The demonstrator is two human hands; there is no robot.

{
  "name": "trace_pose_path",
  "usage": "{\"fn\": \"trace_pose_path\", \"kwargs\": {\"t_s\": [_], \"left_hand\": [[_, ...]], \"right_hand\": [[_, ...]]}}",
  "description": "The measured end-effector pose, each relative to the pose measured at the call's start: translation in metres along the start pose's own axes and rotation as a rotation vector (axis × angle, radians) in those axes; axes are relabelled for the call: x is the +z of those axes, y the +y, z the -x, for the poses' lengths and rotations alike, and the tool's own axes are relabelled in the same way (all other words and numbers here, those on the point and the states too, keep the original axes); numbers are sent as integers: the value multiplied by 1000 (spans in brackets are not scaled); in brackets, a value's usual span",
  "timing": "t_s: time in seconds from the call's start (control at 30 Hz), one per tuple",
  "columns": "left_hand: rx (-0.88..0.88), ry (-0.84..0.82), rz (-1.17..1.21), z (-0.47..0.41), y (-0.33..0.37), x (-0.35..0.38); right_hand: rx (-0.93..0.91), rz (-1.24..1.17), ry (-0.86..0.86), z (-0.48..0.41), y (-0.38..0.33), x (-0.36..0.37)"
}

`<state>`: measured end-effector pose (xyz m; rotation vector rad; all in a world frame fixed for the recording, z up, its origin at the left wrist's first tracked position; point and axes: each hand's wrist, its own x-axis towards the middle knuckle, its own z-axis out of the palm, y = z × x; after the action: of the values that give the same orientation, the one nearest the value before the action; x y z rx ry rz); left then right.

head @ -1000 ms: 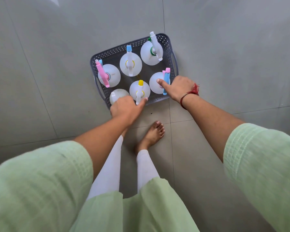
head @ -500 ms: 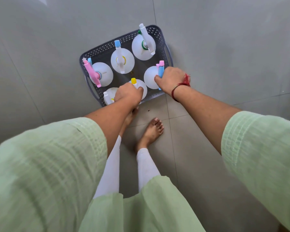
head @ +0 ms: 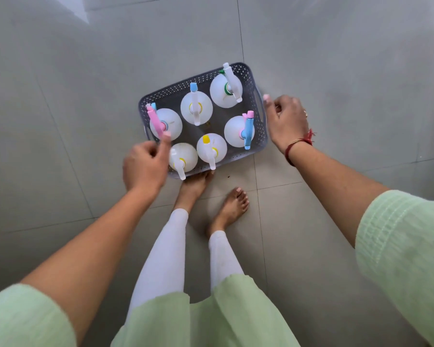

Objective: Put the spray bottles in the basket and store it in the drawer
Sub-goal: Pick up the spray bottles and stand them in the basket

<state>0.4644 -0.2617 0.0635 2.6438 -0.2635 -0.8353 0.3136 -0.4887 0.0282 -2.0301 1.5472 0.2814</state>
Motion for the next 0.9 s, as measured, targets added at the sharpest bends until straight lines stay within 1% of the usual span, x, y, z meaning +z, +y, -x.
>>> {"fn": "trace_pose_path", "kwargs": {"t_s": [0.07, 0.13, 0.2, 0.3, 0.4, 0.5, 0.63, 0.7, 0.8, 0.9], "left_hand": [[-116, 152, 152, -13, -17, -4], [-267, 198, 223, -27, -40, 2], [-397, 148, 257, -44, -62, 13], [-505, 28, 323, -72, -86, 33], [-514, -117, 301, -95, -92, 52], [-494, -184, 275, -109, -89, 72], [-545, -252, 299, -114, -83, 96], [-571, -265, 352, -112, -85, 105], [-602, -230, 433, -112, -89, 114], [-583, -205, 431, -112, -88, 114]], "right_hand": [[-5, -22, -24, -9, 4, 3], [-3, -5, -73, -19, 9, 10], [7, 25, -129, -29, 12, 19], [18, 69, -224, -44, 19, 38], [29, 78, -283, -56, 27, 56], [72, 59, -302, -70, 35, 73], [174, -97, -316, -83, 40, 88], [196, -138, -336, -87, 43, 93], [187, -120, -320, -92, 47, 99], [149, -85, -297, -92, 48, 99]]}}
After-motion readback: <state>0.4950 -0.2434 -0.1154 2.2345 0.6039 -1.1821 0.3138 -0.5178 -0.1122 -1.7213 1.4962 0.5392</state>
